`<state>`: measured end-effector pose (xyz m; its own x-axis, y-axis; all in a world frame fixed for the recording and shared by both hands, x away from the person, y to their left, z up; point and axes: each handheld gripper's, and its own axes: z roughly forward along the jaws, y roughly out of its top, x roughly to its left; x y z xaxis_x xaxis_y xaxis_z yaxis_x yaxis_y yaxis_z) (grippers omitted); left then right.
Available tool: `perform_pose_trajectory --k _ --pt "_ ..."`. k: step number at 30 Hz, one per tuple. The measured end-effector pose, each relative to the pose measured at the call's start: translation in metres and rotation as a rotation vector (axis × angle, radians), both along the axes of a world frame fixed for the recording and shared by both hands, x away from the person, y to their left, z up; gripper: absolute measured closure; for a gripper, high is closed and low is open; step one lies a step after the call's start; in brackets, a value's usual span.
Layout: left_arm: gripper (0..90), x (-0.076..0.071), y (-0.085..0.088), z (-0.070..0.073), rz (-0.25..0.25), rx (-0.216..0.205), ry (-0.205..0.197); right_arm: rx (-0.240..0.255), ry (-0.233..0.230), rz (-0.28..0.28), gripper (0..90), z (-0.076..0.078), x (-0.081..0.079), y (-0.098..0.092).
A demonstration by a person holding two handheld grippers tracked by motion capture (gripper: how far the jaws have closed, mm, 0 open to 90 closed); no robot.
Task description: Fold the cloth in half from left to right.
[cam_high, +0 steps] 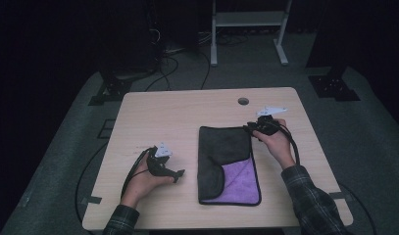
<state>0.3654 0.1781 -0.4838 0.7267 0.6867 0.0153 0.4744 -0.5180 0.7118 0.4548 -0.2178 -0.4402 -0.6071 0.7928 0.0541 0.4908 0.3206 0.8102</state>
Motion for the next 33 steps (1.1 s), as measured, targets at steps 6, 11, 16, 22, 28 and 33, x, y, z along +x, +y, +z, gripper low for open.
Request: perform_pose_trajectory --k 6,11,16,22,28,33 --pt "0.0 0.0 0.0 0.0 0.0 0.0 0.0 0.041 0.011 0.047 65.8 0.005 -0.022 0.004" --pt "0.0 0.0 0.0 0.0 0.001 0.0 0.001 0.057 0.031 0.104 59.9 0.004 -0.045 0.01" --pt "0.0 0.0 0.0 0.0 0.0 0.0 0.001 0.073 0.037 0.14 56.3 0.005 -0.058 0.017" --pt "0.0 0.0 0.0 0.0 0.0 0.0 0.001 0.139 0.037 0.218 52.6 0.013 -0.069 0.034" --pt "0.0 0.0 0.0 0.0 0.001 0.0 0.001 0.146 0.074 0.29 50.4 0.008 -0.077 0.059" --pt "0.0 0.0 0.0 0.0 0.001 0.0 0.001 0.134 0.107 0.344 49.9 -0.001 -0.078 0.082"
